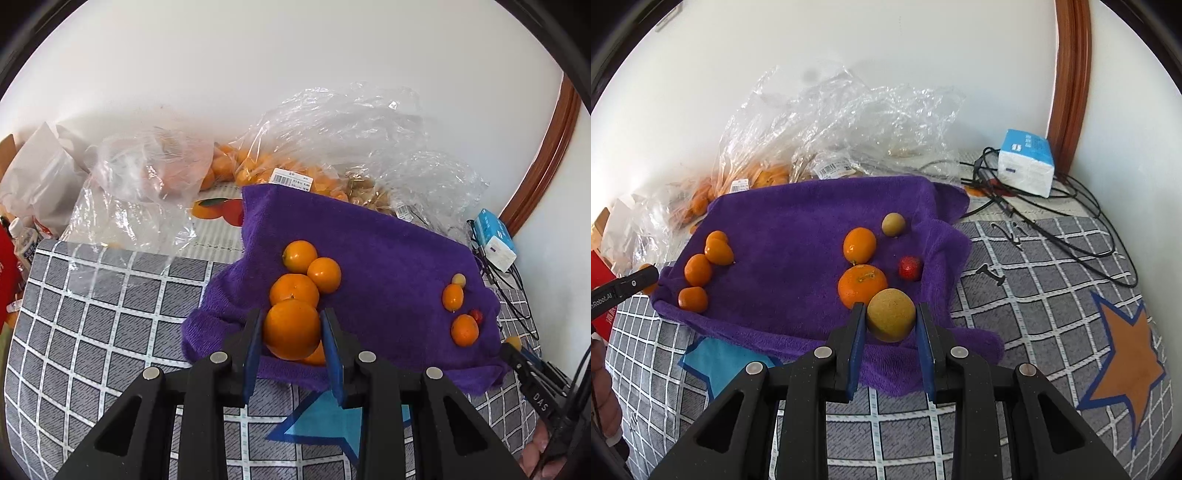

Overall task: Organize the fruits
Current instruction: 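Carry both fruits onto the purple towel and open both grippers, then lift both open grippers away from the towel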

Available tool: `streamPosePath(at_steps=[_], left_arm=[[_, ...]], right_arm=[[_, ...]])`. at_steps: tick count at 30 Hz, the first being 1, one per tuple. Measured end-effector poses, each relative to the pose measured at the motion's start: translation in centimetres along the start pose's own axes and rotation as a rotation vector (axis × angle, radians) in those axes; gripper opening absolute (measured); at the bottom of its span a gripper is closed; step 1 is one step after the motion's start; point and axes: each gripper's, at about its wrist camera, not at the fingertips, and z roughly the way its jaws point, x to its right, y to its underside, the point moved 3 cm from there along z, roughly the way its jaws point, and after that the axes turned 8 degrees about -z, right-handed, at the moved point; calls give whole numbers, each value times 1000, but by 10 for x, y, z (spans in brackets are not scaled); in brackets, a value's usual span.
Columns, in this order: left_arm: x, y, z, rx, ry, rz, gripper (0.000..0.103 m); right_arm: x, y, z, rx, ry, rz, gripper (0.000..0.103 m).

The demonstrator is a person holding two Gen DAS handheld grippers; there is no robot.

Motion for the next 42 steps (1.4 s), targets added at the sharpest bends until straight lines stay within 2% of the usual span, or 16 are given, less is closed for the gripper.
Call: streamPosePath(at_steps=[7, 14, 25, 31, 35, 42], left_arm=[[16, 1, 19, -40, 35, 23, 29], [39, 9, 40, -97, 47, 60, 29], [45, 7, 65, -107, -25, 81, 30], [42, 5, 71, -109, -26, 92, 30], [44, 8, 73, -103, -40, 116, 30], [42, 6, 73, -117, -34, 116, 30]], right_arm=[[-3, 3, 35, -80, -14, -15, 27], [-8, 3, 44, -89, -19, -42, 26], [-11, -1, 56, -103, -13, -72, 26], [-11, -1, 56, -111, -17, -81, 27], [-11, -2, 52, -101, -28, -53, 37], [-18, 2, 41, -94, -35, -75, 50]])
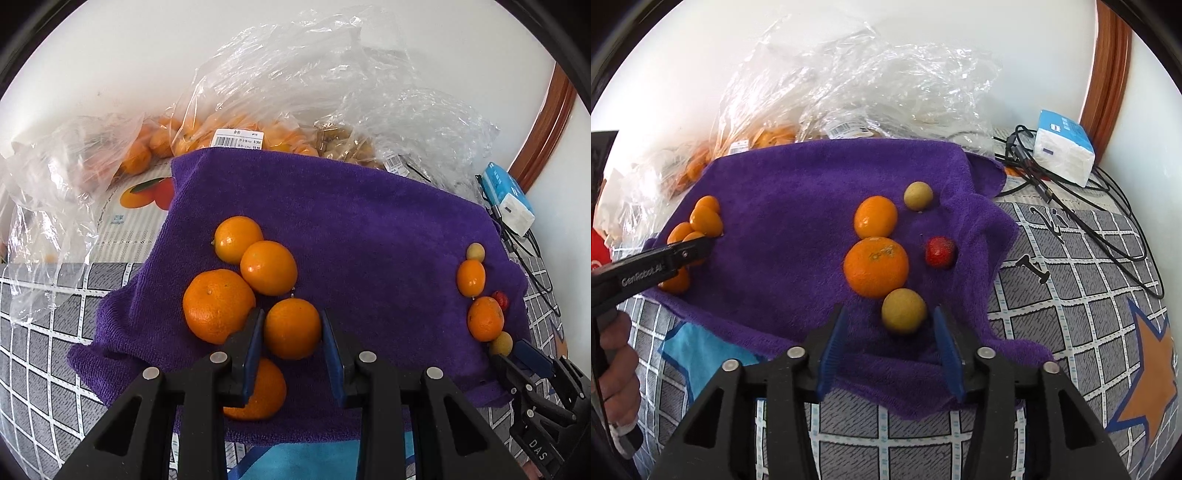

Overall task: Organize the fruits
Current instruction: 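Lift both open grippers away from the towel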

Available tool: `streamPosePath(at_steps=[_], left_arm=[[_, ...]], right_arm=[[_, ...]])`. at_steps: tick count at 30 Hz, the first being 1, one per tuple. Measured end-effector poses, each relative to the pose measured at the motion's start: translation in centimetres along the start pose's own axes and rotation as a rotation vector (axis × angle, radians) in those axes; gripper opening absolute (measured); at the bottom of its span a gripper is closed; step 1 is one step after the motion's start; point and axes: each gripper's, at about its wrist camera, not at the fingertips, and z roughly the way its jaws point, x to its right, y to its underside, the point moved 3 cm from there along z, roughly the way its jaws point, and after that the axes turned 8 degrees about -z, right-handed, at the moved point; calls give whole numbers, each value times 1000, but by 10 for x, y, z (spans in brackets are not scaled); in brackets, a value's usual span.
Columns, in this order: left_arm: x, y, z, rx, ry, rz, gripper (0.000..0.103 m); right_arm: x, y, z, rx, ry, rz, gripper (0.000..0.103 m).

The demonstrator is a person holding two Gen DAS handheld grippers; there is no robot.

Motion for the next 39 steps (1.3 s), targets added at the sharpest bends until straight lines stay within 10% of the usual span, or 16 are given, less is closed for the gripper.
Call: streamPosePath(at_steps=[4, 21, 32, 39], left_arm=[[-2, 0, -16, 19, 8, -2, 51], [-19, 47, -167, 233, 6, 19, 79], [-9, 106, -238, 321, -6, 47, 92], [-6, 133, -262, 356, 16, 42, 98]], right_arm=[[0, 2, -10, -7, 3, 13, 54], [8, 23, -132, 121, 41, 76, 61], [5, 68, -217, 252, 109, 63, 98], [4, 91, -243, 262, 137, 52, 101]])
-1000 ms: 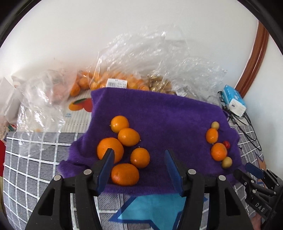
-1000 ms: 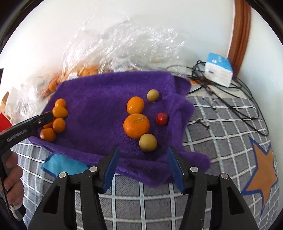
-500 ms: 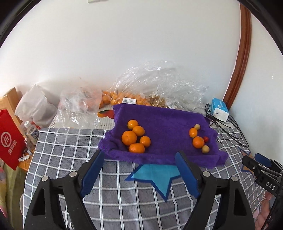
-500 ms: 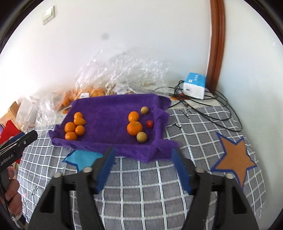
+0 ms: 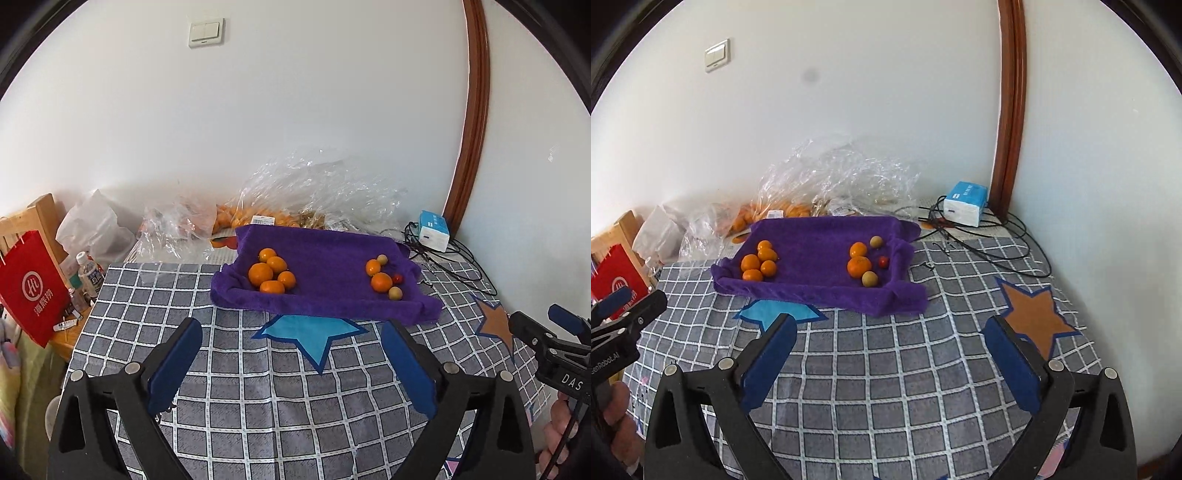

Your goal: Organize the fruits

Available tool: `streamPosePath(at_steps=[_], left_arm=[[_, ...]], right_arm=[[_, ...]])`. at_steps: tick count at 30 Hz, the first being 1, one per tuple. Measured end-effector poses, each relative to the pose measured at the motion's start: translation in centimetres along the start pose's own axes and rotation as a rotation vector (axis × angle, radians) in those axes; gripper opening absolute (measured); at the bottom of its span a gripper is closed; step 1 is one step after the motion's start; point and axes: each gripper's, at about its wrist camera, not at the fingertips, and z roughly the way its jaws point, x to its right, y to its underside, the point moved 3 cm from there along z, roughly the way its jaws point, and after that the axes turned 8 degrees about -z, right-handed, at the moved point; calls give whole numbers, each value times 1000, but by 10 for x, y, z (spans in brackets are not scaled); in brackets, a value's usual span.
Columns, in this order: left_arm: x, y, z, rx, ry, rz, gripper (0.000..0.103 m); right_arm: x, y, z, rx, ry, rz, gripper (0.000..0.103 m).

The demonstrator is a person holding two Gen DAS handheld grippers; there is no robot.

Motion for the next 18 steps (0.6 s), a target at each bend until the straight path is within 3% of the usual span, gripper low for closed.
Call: streamPosePath(at_steps=[18], left_arm=[[7, 10, -18, 20, -10, -2, 98]], right_arm=[[3, 16, -24, 24, -2, -2, 101]])
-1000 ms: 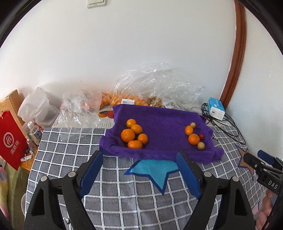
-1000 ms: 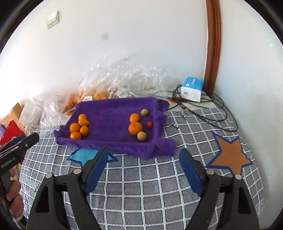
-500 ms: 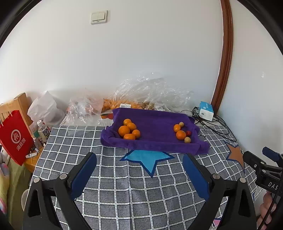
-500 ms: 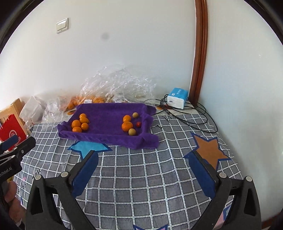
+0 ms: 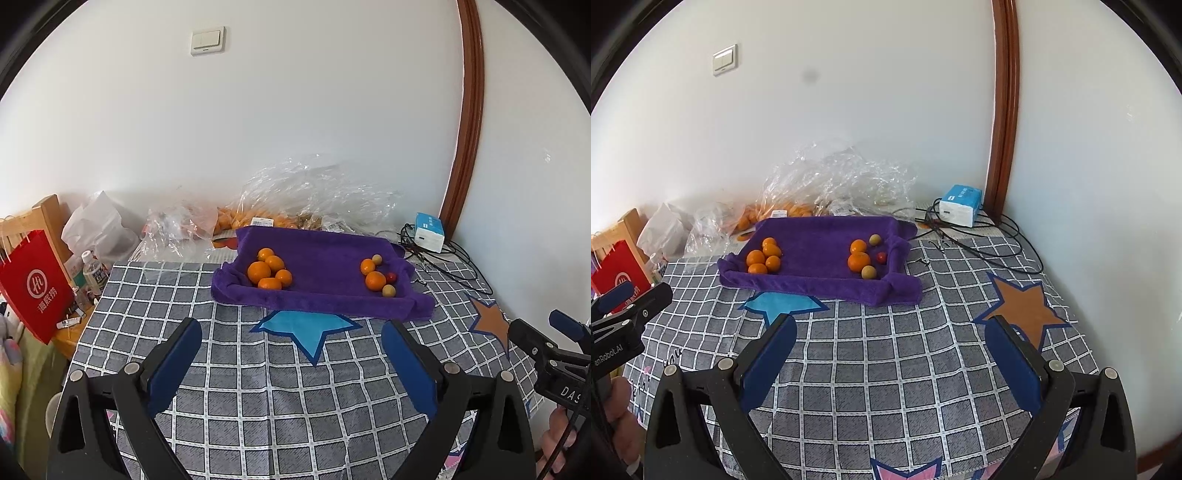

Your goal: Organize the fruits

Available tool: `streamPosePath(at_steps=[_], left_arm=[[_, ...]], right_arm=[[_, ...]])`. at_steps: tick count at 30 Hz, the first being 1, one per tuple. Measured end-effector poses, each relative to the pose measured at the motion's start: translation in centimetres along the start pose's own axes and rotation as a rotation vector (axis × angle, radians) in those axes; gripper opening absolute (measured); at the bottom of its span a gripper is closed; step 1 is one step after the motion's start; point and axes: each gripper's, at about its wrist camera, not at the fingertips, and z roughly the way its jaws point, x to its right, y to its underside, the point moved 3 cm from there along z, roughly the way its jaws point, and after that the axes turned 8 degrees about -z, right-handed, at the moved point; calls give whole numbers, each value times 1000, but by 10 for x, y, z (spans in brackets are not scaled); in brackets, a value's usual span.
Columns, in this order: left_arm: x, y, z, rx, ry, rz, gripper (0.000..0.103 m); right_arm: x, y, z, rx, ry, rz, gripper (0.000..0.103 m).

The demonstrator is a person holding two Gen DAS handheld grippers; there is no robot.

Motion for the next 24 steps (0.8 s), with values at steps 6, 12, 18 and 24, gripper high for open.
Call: streamPosePath(at_steps=[6, 12, 18, 24], left_arm=[[1, 0, -1, 1, -5, 4, 98], [1, 0, -4, 4, -3, 5, 98], [1, -1, -5, 6, -3, 2, 98], [0, -1, -6, 5, -5, 2, 98]], right_arm=[[0, 1, 0, 1, 0, -3, 101], [0, 1, -1, 1, 3, -4, 101], [0, 3, -1, -2, 7, -6, 101], [2, 3, -1, -3, 7, 0, 101]])
